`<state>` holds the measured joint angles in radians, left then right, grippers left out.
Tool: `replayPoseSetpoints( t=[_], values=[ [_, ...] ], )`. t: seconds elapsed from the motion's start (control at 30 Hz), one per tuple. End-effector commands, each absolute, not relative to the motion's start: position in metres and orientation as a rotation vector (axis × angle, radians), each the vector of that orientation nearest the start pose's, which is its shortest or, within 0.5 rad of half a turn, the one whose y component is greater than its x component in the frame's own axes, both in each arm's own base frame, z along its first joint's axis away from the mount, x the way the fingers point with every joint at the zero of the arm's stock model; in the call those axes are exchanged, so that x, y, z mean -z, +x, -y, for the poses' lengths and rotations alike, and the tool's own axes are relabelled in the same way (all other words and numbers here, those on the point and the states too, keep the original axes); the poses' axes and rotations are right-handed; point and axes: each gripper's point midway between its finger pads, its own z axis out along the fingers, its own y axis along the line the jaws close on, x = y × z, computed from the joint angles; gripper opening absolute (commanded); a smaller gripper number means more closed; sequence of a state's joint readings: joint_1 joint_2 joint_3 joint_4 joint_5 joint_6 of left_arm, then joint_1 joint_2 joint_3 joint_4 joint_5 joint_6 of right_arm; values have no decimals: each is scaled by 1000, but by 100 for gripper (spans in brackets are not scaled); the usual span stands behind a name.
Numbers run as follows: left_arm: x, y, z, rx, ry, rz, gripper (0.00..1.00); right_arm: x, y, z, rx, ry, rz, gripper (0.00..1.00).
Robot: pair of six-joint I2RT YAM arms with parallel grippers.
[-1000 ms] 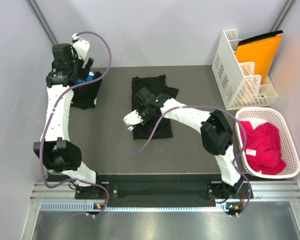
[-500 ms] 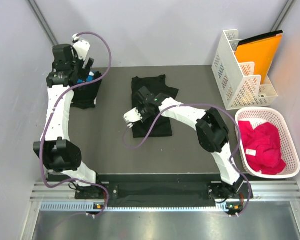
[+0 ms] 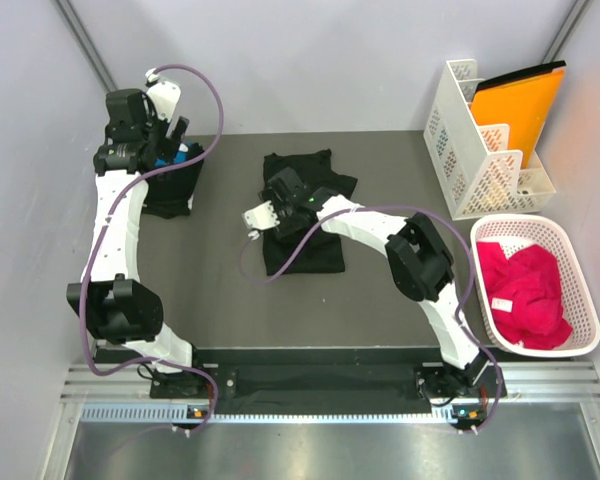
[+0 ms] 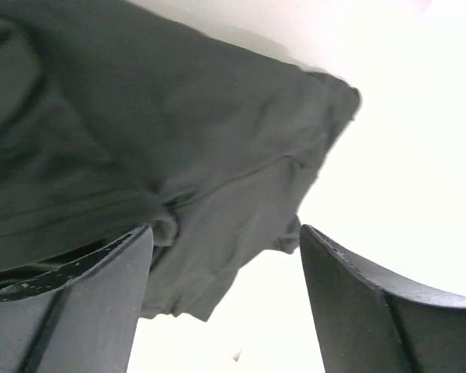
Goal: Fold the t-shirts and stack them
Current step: Fold the tshirt
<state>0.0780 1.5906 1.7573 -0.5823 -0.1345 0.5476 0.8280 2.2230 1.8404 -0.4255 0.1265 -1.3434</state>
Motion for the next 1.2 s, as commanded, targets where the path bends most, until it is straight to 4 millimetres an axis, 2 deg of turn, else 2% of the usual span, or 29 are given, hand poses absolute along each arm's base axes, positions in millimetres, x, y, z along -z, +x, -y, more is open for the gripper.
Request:
replayPoseSetpoints(
  t=[0.0,0.13,0.17,0.2,0.23,0.27,0.33,0.37,0.43,0.47,0.5,0.53,0.57,0.6,0.63,0.67,0.7,0.73,0.77,0.8,0.87,0.9,0.93,0.97,1.03,1.1,1.13,1.17],
  values=[
    [-373,461,-81,-521,337,-1897,99,-176,467,-401,440,-1888,-1145,79],
    [-370,460,-79,-503,327,-1904,99,-184,465,-401,431,-1893,-1138,79],
    [-371,460,-79,-500,322,-1903,99,-187,463,-399,415,-1887,-1154,75],
    [-371,459,-78,-499,324,-1904,99,-181,457,-394,389,-1918,-1193,72],
    [-372,457,-78,-497,327,-1904,99,-187,454,-393,352,-1908,-1223,69],
    [-374,454,-77,-496,332,-1901,99,-181,441,-387,253,-1914,-1311,65],
    [-368,449,-73,-472,366,-1920,99,-190,424,-382,113,-1884,-1369,65],
    [-369,443,-65,-440,408,-1913,99,-190,415,-375,42,-1839,-1446,66],
    [-350,435,-55,-393,473,-1937,99,-193,397,-357,-73,-1793,-1508,67],
    [-353,426,-44,-350,534,-1904,99,-193,391,-351,-120,-1746,-1554,66],
    [-330,419,-39,-316,569,-1940,99,-192,388,-339,-148,-1720,-1585,66],
    [-331,408,-32,-293,596,-1917,99,-186,371,-329,-212,-1723,-1602,66],
    [-323,401,-17,-219,673,-1894,99,-184,369,-322,-231,-1690,-1618,65],
    [-292,392,-10,-167,718,-1930,99,-179,367,-311,-236,-1673,-1639,65],
    [-281,386,-3,-130,747,-1921,99,-167,355,-299,-268,-1679,-1667,65],
    [-280,375,5,-97,769,-1889,99,-162,353,-293,-278,-1669,-1679,64],
    [-253,366,17,-9,796,-1894,99,-156,353,-284,-277,-1657,-1705,64],
    [-252,360,24,22,788,-1867,99,-145,345,-277,-299,-1671,-1732,63],
    [-242,353,31,83,772,-1877,99,-139,342,-272,-310,-1681,-1746,62],
    [-217,340,48,209,806,-1884,99,-135,341,-266,-319,-1677,-1760,61],
    [-213,334,69,308,811,-1822,99,-125,337,-262,-346,-1681,-1777,60],
    [-196,327,78,360,821,-1830,97,-122,335,-262,-352,-1688,-1775,60],
    [-196,329,87,381,834,-1795,96,-117,335,-262,-356,-1705,-1773,60],
    [-185,323,104,432,871,-1797,94,-114,336,-262,-354,-1712,-1766,58],
    [-174,326,115,486,876,-1812,88,-107,338,-264,-369,-1736,-1749,57],
    [-174,334,115,497,858,-1833,87,-106,347,-267,-363,-1721,-1729,57],
    [-166,337,114,505,858,-1867,88,-103,350,-269,-372,-1722,-1725,58],
    [-167,343,110,447,895,-1878,88,-102,352,-272,-374,-1728,-1714,58]
  ],
)
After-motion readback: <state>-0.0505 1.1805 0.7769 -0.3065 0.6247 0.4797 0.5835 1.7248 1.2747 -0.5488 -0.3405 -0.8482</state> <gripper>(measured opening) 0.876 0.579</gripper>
